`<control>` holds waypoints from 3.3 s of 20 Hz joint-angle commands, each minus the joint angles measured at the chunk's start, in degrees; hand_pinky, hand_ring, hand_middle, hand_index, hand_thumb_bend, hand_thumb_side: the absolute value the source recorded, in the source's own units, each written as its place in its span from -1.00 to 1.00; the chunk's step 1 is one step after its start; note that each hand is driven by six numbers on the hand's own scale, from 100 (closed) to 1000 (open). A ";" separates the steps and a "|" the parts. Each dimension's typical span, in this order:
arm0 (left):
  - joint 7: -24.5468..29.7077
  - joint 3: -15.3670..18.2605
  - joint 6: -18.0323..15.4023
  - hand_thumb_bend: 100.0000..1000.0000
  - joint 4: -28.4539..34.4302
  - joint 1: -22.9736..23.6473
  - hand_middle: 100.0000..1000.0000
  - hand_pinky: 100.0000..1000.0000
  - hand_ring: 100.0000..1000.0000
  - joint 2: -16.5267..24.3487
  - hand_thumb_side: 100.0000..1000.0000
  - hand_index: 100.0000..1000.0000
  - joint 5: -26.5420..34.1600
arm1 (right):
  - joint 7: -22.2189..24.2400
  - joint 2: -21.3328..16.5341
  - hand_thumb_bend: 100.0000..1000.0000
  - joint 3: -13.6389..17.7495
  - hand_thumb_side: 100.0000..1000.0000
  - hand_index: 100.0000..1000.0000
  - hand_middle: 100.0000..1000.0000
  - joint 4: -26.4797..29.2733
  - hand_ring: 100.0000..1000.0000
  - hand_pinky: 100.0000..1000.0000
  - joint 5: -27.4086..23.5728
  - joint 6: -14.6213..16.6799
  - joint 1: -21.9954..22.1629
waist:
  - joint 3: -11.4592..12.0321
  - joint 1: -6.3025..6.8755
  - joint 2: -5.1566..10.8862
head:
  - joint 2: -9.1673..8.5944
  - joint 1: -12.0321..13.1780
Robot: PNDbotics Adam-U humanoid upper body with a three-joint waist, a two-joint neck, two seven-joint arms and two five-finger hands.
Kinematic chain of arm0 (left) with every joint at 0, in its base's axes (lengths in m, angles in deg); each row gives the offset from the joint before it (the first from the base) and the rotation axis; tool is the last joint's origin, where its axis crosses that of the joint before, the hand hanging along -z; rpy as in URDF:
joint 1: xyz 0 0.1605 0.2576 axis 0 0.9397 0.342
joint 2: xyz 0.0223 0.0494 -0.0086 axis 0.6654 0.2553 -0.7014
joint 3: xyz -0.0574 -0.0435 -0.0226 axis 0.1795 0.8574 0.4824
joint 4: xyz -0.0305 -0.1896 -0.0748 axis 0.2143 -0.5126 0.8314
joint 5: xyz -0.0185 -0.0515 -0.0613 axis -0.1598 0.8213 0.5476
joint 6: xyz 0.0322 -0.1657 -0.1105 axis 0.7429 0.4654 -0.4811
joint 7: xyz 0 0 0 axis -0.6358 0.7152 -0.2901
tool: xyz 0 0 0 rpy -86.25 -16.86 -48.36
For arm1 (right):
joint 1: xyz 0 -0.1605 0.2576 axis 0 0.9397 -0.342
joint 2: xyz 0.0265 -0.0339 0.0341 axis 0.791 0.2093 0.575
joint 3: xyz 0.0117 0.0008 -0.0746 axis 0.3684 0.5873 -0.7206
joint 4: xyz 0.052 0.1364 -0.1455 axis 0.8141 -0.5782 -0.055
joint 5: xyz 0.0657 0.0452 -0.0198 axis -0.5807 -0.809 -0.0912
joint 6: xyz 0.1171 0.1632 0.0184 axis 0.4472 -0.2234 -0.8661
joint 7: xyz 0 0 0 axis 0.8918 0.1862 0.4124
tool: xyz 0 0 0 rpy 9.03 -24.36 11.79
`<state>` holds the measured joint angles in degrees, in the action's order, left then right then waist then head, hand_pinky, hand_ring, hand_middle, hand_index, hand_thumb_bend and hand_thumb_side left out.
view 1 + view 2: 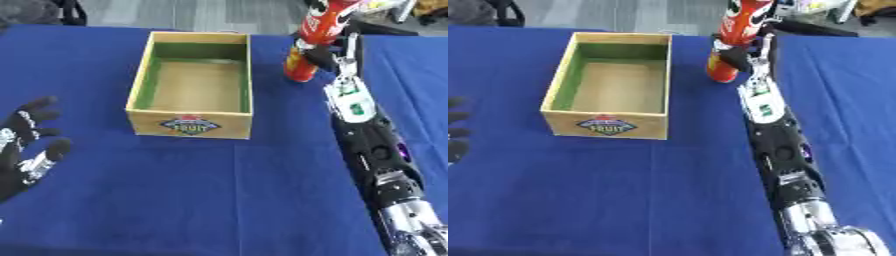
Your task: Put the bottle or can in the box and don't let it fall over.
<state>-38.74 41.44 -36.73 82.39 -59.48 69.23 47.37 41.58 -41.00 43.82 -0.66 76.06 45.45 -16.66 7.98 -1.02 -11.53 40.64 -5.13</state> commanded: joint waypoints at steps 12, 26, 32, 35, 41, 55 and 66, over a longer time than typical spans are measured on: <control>-0.05 0.29 0.55 0.34 0.47 0.23 0.80 0.49 0.74 0.91 0.34 0.84 0.19 | 13.84 -1.50 -0.90 -8.39 -1.00 -0.27 -0.66 4.27 -0.47 -0.38 -4.18 1.43 -5.64 | -2.42 -0.91 2.89 | -0.12 0.12; 0.52 -0.41 0.32 0.34 0.31 0.37 0.80 0.49 0.74 0.58 0.34 0.84 0.68 | 20.94 12.07 -0.88 -13.67 -1.00 -0.23 -0.62 3.81 -0.42 -0.35 3.50 3.34 -8.07 | -1.57 0.11 3.53 | -0.06 -1.52; 0.61 -0.53 0.24 0.34 0.38 0.21 0.80 0.49 0.74 0.42 0.34 0.84 0.85 | 22.25 15.27 -0.83 -13.68 -1.00 -0.14 -0.52 2.30 -0.30 -0.25 8.14 3.93 -6.23 | -1.08 0.48 3.38 | -0.14 -1.93; 0.61 -0.51 0.24 0.34 0.40 0.18 0.80 0.49 0.74 0.39 0.34 0.84 0.87 | 22.77 15.57 -0.80 -13.47 -1.00 -0.09 -0.47 0.93 -0.25 -0.20 9.64 4.09 -5.42 | -1.02 0.53 3.37 | -0.23 -1.90; 0.63 -0.50 0.27 0.34 0.38 0.15 0.80 0.49 0.74 0.30 0.34 0.85 0.88 | 23.07 15.57 -0.64 -13.15 -1.00 0.06 -0.32 -1.96 -0.14 -0.07 13.65 4.32 -4.69 | -1.07 0.48 3.44 | -0.37 -1.80; 0.58 -0.45 0.32 0.35 0.37 0.10 0.80 0.49 0.74 0.31 0.34 0.85 0.77 | 22.69 15.02 0.24 -12.93 -0.34 0.65 0.43 -2.70 0.48 0.31 17.48 5.59 -4.74 | -1.08 0.19 3.53 | -0.70 -1.60; 0.28 -0.11 0.41 0.35 0.36 0.41 0.80 0.49 0.74 0.50 0.34 0.85 0.68 | 25.21 11.79 0.24 -13.32 -0.29 0.75 0.59 -0.92 0.62 0.44 16.25 6.59 -5.29 | -1.79 0.05 3.94 | -0.85 -1.12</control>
<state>-38.26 41.05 -36.29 82.06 -58.78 69.19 47.94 66.31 -27.81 30.73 -3.33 92.79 51.77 -20.26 6.17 -1.24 -8.71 40.58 -6.50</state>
